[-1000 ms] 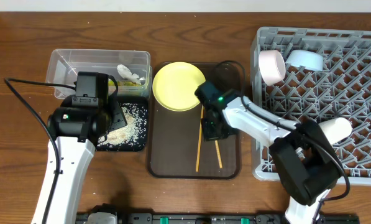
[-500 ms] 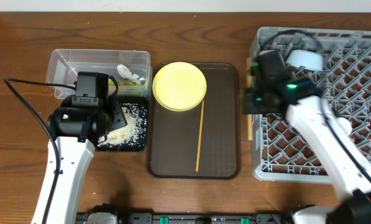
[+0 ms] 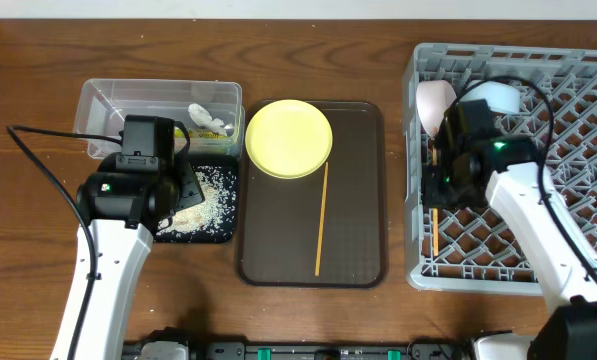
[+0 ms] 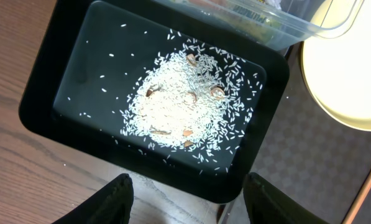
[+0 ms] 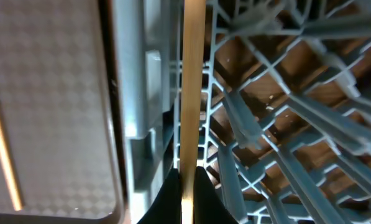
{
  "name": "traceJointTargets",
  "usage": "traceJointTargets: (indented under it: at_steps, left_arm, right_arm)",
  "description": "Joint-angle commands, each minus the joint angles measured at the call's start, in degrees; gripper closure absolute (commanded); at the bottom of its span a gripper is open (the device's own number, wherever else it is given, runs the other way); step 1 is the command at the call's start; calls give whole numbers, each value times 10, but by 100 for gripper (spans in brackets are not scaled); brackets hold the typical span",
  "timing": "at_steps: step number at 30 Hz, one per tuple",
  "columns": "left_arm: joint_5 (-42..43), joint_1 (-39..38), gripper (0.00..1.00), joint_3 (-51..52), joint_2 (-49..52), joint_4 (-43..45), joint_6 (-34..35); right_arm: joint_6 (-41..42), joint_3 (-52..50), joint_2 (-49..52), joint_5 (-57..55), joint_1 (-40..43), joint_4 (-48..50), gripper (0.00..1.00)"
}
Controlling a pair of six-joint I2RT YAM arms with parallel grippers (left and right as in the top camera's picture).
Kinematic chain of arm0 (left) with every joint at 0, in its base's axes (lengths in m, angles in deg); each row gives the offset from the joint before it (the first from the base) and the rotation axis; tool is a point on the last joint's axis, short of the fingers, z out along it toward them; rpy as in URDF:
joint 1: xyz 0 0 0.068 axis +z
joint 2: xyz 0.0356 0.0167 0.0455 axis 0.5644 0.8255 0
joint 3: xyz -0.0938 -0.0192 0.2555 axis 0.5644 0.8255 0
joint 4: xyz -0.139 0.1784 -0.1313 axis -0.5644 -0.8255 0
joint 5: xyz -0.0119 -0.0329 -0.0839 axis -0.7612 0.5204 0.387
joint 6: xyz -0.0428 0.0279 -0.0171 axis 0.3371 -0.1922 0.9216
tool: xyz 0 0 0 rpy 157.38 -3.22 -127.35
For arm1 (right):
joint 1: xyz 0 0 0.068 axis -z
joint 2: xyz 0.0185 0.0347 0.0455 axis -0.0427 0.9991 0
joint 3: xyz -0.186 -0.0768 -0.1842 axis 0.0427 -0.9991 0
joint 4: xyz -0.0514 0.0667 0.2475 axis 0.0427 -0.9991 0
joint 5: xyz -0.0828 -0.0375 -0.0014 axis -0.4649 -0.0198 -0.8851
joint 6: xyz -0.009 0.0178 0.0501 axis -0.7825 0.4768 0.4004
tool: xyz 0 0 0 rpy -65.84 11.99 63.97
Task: Sort waste into correct bins and load items into the dishwasher rack
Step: 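Carry the chopstick to the rack and drop it in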
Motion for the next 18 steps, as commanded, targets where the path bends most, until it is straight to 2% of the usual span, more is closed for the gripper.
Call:
traceJointTargets:
  at_steps: [1,5,6,8,10,18]
  left_arm:
    - [-5,3,40,2,0,-2,9]
    - [-5,3,40,2,0,-2,9]
    - [-5,3,40,2,0,-2,9]
    - [-5,3,40,2,0,-3,9]
    - [-5,3,40,2,0,-3,9]
    - [-5,3,40,2,0,-3,9]
  right_arm:
    - [-10,-26,3,-9,2,28,98]
    - [-10,-36,3,-15,2,58,95]
    - [-10,-35,3,-15,2,61,89]
    - [-10,-34,2,-15,2,66,73]
    - [-10,-30,2,-15,2,71,65]
    - [-12,38,-22,-8,-2,57,65]
